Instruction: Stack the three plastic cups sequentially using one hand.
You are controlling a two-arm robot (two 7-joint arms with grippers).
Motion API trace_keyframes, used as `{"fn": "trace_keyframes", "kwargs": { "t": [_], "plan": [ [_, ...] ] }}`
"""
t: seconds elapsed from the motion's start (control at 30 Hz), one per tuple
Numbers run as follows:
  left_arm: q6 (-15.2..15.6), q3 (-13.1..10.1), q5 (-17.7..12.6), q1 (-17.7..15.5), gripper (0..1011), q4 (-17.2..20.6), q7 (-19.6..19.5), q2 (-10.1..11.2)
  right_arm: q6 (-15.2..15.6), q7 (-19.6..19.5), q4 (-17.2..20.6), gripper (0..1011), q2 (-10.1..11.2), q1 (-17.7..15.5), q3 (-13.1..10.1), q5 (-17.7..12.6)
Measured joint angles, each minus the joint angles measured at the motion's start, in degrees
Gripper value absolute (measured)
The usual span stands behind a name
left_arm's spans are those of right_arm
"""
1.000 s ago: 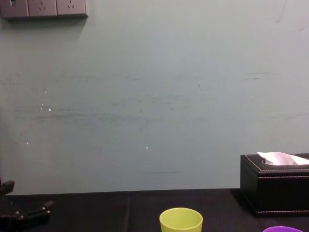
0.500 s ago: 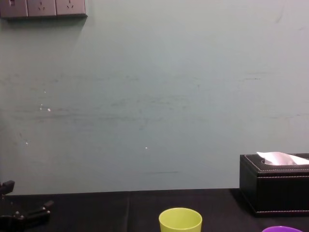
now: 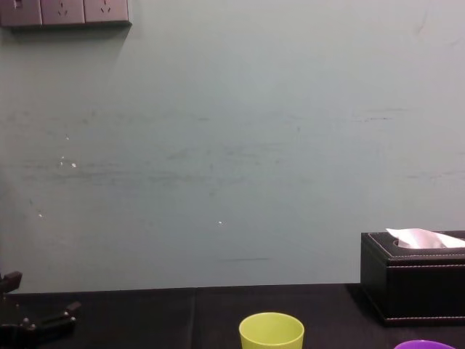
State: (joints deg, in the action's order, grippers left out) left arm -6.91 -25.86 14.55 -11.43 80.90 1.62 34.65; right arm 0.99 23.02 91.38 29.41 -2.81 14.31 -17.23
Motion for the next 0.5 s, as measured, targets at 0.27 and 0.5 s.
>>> {"fn": "trace_keyframes", "kwargs": {
  "t": [0.27,0.5],
  "plan": [
    [0.00,0.00,0.00,0.00,1010,0.00,0.00,0.00,-1.12,-1.43,-0.92,1004,-0.92,0.73,0.36,2.10],
    [0.00,0.00,0.00,0.00,1010,0.00,0.00,0.00,-1.06,-1.36,-0.84,991,-0.81,0.64,0.30,1.89]
  ]
}}
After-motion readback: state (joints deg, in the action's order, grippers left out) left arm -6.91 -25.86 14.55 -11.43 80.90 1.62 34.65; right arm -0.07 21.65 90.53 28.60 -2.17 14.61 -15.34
